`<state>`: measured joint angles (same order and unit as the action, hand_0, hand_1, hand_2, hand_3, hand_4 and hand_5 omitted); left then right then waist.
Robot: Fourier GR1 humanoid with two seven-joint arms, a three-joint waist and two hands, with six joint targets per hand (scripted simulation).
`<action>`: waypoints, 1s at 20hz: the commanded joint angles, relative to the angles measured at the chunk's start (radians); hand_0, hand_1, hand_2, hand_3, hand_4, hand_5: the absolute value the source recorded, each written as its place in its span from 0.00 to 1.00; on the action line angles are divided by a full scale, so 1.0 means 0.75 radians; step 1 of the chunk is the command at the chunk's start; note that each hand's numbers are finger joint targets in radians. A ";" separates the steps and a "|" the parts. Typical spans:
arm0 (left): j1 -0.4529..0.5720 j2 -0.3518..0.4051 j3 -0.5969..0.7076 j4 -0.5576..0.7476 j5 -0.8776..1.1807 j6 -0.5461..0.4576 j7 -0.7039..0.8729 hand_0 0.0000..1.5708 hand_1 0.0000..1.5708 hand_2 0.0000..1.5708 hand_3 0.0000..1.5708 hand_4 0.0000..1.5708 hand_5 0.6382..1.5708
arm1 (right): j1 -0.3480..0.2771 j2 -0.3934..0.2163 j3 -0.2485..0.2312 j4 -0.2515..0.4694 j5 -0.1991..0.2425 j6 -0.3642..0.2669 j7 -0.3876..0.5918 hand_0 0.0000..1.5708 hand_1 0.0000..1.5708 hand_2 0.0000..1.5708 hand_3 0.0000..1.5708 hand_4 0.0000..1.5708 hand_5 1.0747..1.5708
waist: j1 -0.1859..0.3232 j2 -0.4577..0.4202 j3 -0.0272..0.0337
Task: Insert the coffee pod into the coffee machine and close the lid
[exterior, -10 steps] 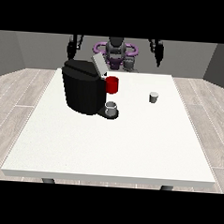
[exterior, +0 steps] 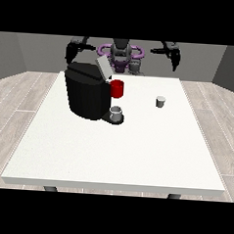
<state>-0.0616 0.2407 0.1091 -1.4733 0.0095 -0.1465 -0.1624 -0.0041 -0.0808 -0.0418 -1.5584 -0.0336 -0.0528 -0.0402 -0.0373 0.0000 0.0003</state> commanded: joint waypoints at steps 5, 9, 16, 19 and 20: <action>-0.230 0.185 0.133 0.281 0.013 -0.094 0.074 0.00 0.00 0.00 0.00 0.00 1.00 | -0.052 0.104 0.082 -0.110 0.038 -0.080 -0.013 0.00 0.00 0.00 0.00 0.14 1.00 | -0.142 0.104 -0.0012; -0.333 0.246 0.164 0.432 -0.013 -0.124 0.039 0.00 0.00 0.00 0.00 0.00 1.00 | -0.056 0.100 0.080 -0.053 0.049 -0.048 -0.152 0.00 0.00 0.00 0.00 0.11 1.00 | -0.145 0.177 -0.0008; -0.443 0.254 0.166 0.665 -0.136 -0.009 -0.036 0.00 0.00 0.00 0.00 0.00 1.00 | -0.163 0.053 0.046 -0.085 -0.017 -0.034 -0.111 0.00 0.00 0.00 0.00 0.15 1.00 | -0.192 0.305 -0.0010; -0.438 0.264 0.145 0.759 -0.166 -0.042 -0.053 0.00 0.00 0.00 0.00 0.00 1.00 | -0.086 0.106 0.106 -0.080 0.003 -0.089 -0.098 0.00 0.00 0.00 0.00 0.18 1.00 | -0.166 0.254 -0.0008; -0.486 0.260 0.137 0.781 -0.180 -0.026 -0.028 0.00 0.00 0.00 0.00 0.00 1.00 | -0.149 0.071 0.063 -0.057 -0.005 -0.068 -0.034 0.00 0.00 0.00 0.00 0.16 1.00 | -0.156 0.256 -0.0008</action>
<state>-0.4005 0.4481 0.2324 -0.9566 -0.0764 -0.1989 -0.1647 -0.0962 -0.0182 0.0240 -1.6233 -0.0253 -0.1083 -0.0938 -0.1659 0.1885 -0.0004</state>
